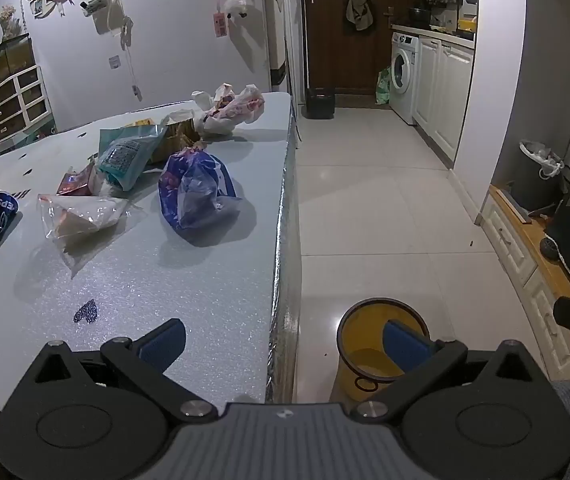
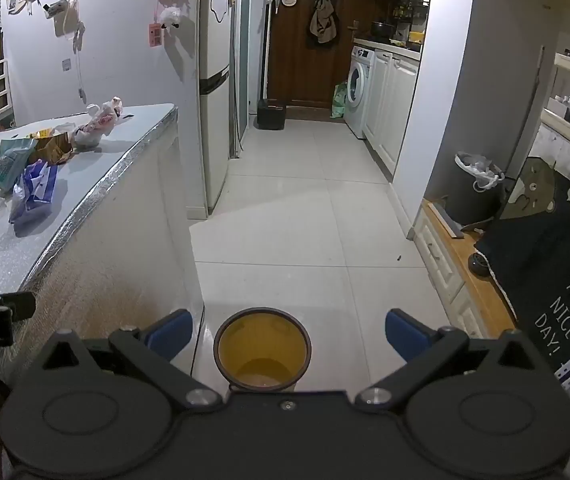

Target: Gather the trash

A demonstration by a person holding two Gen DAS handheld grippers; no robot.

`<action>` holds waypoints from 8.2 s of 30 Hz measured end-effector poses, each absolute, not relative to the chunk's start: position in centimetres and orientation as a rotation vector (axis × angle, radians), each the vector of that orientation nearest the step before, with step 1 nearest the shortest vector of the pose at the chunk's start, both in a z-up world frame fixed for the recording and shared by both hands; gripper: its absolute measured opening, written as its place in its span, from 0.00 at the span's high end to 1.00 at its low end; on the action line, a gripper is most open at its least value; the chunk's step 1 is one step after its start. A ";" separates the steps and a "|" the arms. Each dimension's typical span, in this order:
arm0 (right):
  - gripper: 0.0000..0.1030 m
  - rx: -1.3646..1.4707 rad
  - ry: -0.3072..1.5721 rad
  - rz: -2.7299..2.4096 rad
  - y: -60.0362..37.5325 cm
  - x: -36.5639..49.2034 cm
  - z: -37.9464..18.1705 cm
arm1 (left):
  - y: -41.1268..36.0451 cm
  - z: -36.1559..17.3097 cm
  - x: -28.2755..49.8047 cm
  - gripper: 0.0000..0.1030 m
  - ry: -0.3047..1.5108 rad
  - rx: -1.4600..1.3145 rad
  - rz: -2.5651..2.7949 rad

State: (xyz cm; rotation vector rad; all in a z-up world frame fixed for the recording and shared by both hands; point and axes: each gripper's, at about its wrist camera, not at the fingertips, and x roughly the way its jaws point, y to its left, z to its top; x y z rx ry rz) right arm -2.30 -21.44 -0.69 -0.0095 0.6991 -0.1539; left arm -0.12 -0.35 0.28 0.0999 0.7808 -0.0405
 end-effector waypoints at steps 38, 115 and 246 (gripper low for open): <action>0.00 -0.011 0.703 -0.156 -22.0 -2.4 -0.8 | -1.0 0.3 -0.2 0.00 0.778 0.103 -0.054; 0.00 0.086 0.423 0.365 -7.5 13.8 0.8 | 20.6 1.9 5.3 0.00 0.718 -0.116 0.242; 0.89 0.280 1.030 -0.042 -33.8 25.0 -22.7 | -15.9 -22.1 30.9 0.93 1.053 0.035 -0.341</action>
